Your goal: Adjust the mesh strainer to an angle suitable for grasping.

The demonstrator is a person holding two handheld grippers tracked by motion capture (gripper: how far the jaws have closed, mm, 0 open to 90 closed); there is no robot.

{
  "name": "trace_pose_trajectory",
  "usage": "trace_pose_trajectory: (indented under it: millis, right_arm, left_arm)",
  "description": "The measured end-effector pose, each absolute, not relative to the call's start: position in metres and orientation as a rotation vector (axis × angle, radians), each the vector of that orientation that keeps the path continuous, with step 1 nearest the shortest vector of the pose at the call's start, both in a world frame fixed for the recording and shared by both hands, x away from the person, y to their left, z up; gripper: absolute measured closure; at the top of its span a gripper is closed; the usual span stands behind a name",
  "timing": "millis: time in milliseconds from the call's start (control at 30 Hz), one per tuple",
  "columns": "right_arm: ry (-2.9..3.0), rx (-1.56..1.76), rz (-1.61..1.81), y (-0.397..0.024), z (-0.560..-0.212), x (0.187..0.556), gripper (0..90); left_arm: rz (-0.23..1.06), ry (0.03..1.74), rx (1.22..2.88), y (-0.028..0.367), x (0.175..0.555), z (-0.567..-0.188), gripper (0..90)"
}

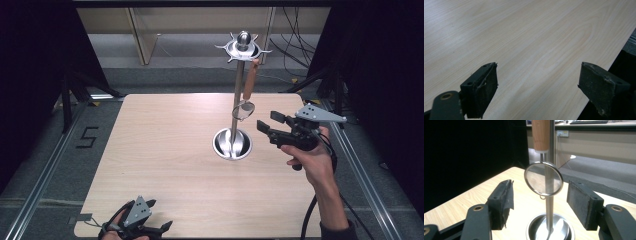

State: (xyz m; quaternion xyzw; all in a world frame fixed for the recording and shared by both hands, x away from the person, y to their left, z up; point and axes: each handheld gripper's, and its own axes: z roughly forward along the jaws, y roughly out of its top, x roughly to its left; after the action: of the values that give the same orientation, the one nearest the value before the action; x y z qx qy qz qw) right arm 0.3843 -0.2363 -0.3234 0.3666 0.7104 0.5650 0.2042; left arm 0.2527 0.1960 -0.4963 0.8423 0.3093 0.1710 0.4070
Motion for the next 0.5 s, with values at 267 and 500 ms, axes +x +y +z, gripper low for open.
trace_pose_trajectory:
  millis: [267, 500]
  right_arm:
    - [2.001, 1.020, 1.549, -0.236, -0.330, 0.383, 37.1]
    - [2.056, 1.003, 1.490, -0.239, -0.343, 0.384, 34.5]
  left_arm:
    - [0.439, 0.774, 2.112, 0.196, 0.253, -0.496, 14.9]
    - [0.400, 0.842, 2.118, 0.195, 0.250, -0.495, 14.9]
